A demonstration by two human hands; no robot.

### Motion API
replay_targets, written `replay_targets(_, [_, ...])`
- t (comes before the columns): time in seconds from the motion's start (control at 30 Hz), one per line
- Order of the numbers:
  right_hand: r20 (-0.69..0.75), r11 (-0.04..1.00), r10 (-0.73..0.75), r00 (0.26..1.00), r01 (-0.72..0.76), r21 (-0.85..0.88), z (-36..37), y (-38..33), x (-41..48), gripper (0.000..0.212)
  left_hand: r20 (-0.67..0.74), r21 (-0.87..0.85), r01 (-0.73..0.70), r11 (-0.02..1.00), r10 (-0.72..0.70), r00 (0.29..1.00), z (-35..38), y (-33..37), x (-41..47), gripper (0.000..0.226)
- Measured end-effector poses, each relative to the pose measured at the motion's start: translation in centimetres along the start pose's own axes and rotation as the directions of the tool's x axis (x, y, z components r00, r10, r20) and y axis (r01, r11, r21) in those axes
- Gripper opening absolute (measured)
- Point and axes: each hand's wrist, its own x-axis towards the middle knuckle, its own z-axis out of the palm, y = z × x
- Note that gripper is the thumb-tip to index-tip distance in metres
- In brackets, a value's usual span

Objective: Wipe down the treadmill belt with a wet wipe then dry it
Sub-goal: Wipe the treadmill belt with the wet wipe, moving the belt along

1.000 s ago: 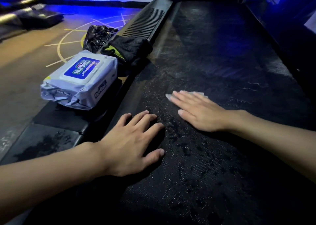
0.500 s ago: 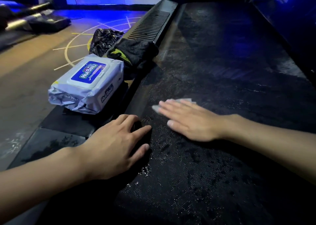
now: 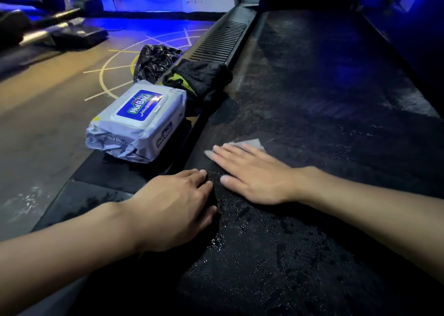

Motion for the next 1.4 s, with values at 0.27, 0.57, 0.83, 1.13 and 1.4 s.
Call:
replay_targets(0.27, [-0.002, 0.999, 0.037, 0.999, -0.037, 0.002, -0.1, -1.4, 2.4, 0.063, -0.001, -0.007, -0.047, 0.999, 0.047, 0.999, -0.3, -0.3, 0.0, 0.077])
replay_targets(0.57, [-0.016, 1.000, 0.015, 1.000, -0.015, 0.016, -0.2, -2.2, 3.3, 0.062, 0.008, -0.005, -0.066, 0.998, 0.066, 0.998, -0.4, -0.8, -0.2, 0.065])
replay_targets(0.83, [-0.037, 0.999, -0.036, 0.999, 0.036, 0.005, -0.3, -2.6, 1.8, 0.060, 0.020, -0.007, -0.075, 0.997, 0.075, 0.997, -1.8, -1.6, 0.4, 0.065])
replay_targets(1.13, [0.013, 0.990, -0.138, 0.990, 0.138, -0.035, 0.3, -3.0, -0.2, 0.061, 0.132, 0.047, -0.128, 0.991, 0.120, 0.984, -3.5, -1.7, 1.9, 0.060])
replay_targets(1.4, [0.038, 0.997, -0.066, 0.997, 0.067, -0.033, 0.0, -1.8, -2.5, 0.069, 0.126, 0.108, -0.079, 0.991, 0.065, 0.990, -3.3, -0.7, 1.5, 0.061])
